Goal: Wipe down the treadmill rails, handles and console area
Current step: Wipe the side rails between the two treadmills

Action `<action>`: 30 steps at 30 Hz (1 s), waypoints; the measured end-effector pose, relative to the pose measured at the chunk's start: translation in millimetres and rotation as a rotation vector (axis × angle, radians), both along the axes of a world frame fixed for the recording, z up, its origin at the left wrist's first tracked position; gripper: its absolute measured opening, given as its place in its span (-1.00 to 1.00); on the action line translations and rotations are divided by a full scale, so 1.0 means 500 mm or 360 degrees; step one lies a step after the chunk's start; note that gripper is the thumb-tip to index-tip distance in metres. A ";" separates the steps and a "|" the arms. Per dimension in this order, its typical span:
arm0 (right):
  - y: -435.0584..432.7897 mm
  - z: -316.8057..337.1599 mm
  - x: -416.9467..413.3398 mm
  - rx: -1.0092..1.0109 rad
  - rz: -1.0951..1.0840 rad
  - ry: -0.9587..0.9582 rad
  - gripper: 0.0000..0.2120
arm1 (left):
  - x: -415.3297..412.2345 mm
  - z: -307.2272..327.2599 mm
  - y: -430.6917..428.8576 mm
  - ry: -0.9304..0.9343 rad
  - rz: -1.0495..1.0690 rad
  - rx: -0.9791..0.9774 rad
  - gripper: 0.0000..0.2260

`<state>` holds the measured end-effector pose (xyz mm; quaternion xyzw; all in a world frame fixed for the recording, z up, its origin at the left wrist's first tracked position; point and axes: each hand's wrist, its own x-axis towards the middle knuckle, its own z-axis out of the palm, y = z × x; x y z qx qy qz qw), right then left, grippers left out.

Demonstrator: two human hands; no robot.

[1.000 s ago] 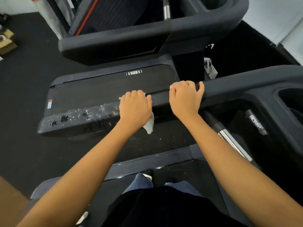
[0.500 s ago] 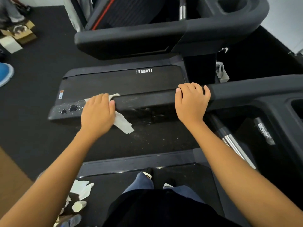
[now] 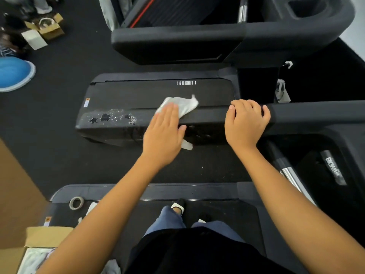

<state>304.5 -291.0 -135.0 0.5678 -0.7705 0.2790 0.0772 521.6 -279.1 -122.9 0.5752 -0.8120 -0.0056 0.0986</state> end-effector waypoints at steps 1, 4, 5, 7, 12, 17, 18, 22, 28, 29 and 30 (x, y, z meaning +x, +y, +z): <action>-0.001 0.000 0.002 0.0003 -0.0019 -0.0007 -0.65 | 0.036 -0.003 0.002 -0.0008 0.0101 0.0003 -0.43; -0.002 -0.001 0.006 -0.0002 -0.0063 -0.0001 -0.65 | 0.090 -0.008 0.004 0.0022 0.0360 0.0053 -0.44; -0.003 -0.001 0.007 0.0000 -0.0068 0.0000 -0.64 | 0.077 -0.005 0.001 0.0061 0.0430 0.0067 -0.44; -0.002 0.000 0.010 -0.0004 -0.0066 -0.0011 -0.63 | 0.013 0.014 0.001 0.0154 0.0437 0.0045 -0.46; 0.002 0.000 0.010 -0.0046 -0.0034 -0.0030 -0.66 | -0.141 0.010 0.054 0.0256 -0.0066 0.0073 -0.46; 0.002 -0.007 0.004 -0.0075 -0.0009 -0.0050 -0.67 | -0.015 -0.005 0.030 0.0158 0.0009 -0.0004 -0.50; 0.001 -0.008 0.004 -0.0078 -0.0021 -0.0049 -0.66 | 0.026 -0.011 0.023 0.0121 0.0145 -0.0032 -0.49; 0.000 -0.008 0.007 -0.0083 -0.0053 -0.0070 -0.65 | 0.158 -0.026 0.006 0.0039 0.0502 -0.0039 -0.48; 0.004 -0.003 0.008 -0.0070 -0.0024 -0.0117 -0.63 | 0.037 -0.013 -0.019 0.0000 0.0466 -0.0152 -0.65; 0.004 -0.002 0.008 -0.0071 -0.0014 -0.0121 -0.64 | 0.001 -0.007 -0.018 0.0025 0.0344 -0.0192 -0.68; 0.005 -0.001 0.008 -0.0071 -0.0002 -0.0124 -0.64 | -0.030 -0.002 -0.015 0.0062 0.0241 -0.0211 -0.68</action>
